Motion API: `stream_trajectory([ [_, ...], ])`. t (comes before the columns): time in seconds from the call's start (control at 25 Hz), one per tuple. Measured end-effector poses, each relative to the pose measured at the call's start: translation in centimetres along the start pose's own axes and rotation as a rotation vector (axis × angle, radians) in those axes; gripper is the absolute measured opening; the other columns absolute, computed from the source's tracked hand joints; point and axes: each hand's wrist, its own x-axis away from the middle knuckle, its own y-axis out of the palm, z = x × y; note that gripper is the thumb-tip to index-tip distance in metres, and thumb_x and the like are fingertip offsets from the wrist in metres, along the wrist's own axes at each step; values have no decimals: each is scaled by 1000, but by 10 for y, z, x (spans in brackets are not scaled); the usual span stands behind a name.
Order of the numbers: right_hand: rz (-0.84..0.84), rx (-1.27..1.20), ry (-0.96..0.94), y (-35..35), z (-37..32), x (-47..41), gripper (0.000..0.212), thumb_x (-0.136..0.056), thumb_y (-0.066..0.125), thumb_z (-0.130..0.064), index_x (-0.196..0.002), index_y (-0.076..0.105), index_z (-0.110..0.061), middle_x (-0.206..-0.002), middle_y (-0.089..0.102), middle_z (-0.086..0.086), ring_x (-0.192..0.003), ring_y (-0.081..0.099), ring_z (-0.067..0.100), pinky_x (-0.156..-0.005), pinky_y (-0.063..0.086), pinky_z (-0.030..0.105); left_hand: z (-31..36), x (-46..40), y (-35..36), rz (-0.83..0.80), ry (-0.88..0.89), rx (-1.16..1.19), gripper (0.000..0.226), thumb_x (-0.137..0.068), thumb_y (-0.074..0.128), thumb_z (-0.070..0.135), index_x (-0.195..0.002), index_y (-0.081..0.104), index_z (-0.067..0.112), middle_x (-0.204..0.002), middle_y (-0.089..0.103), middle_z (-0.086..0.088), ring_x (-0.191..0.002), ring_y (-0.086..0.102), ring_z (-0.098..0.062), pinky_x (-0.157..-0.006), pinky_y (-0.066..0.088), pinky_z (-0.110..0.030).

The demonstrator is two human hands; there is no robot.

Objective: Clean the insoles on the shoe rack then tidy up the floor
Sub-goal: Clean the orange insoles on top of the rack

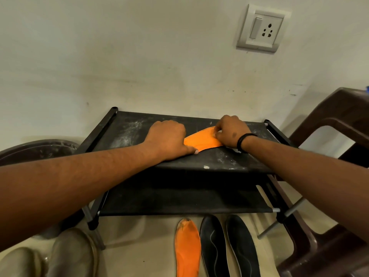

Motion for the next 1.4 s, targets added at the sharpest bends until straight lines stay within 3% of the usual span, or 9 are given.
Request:
stream_trajectory([
  [0.16,0,-99,-33,11,-13,6,22,-84,57,-12,-91,75,0,-95,73,16,-86,67,31,-80,58,40,0,1,0,-9,-12,2,60,-74,63,78,-62,61,19,-62,57,3,-68,58,-16,-73,52,-37],
  [0.24,-69,-155,-119,8,-25,17,17,-86,62,-11,-89,77,-4,-97,74,10,-89,65,22,-80,51,30,0,2,0,-11,-13,-1,60,-73,62,78,-63,62,19,-62,58,3,-69,58,-16,-72,52,-38],
  [0.36,-98,-93,-207,7,-22,19,16,-87,63,-16,-95,77,-11,-101,74,6,-91,65,20,-84,53,33,2,2,-2,-18,-11,-2,59,-74,62,78,-63,61,20,-62,58,3,-68,58,-16,-71,52,-37],
  [0.6,1,79,-5,-2,12,5,21,-87,57,-17,-95,74,-9,-95,72,13,-83,66,31,-79,58,44,6,2,-8,-76,10,-44,54,-79,60,73,-63,50,23,-63,51,5,-67,53,-16,-68,38,-33],
  [0.8,-51,-45,-134,6,-11,15,18,-81,59,-10,-83,77,-6,-87,74,8,-79,65,23,-71,51,28,25,-10,-11,-152,114,-91,35,-90,59,46,-119,67,28,-111,63,-4,-104,60,-27,-78,40,-36],
  [0.92,-100,-87,-233,2,-16,25,15,-86,63,-14,-87,78,-13,-89,73,0,-73,59,9,-69,46,22,26,-5,0,-207,137,-60,36,-97,50,38,-125,67,23,-120,50,-10,-111,51,-30,-83,42,-39],
  [1.04,-59,-19,-173,-1,2,18,16,-88,63,-21,-95,76,-17,-103,73,3,-91,66,21,-85,55,37,20,-2,4,-203,165,1,36,-100,47,35,-124,68,20,-128,49,-9,-112,47,-30,-91,45,-42],
  [1.16,-7,135,-48,-6,21,13,21,-88,58,-21,-101,74,-15,-103,72,9,-89,66,28,-81,57,40,16,-2,4,-215,194,27,37,-101,46,36,-127,66,20,-135,50,-5,-116,46,-29,-96,45,-44],
  [1.4,-73,-26,-170,0,1,33,18,-84,60,-16,-92,76,-12,-101,74,7,-94,65,24,-84,52,32,6,-4,9,-216,219,111,37,-102,46,43,-137,59,38,-127,53,1,-112,47,-24,-98,45,-45],
])
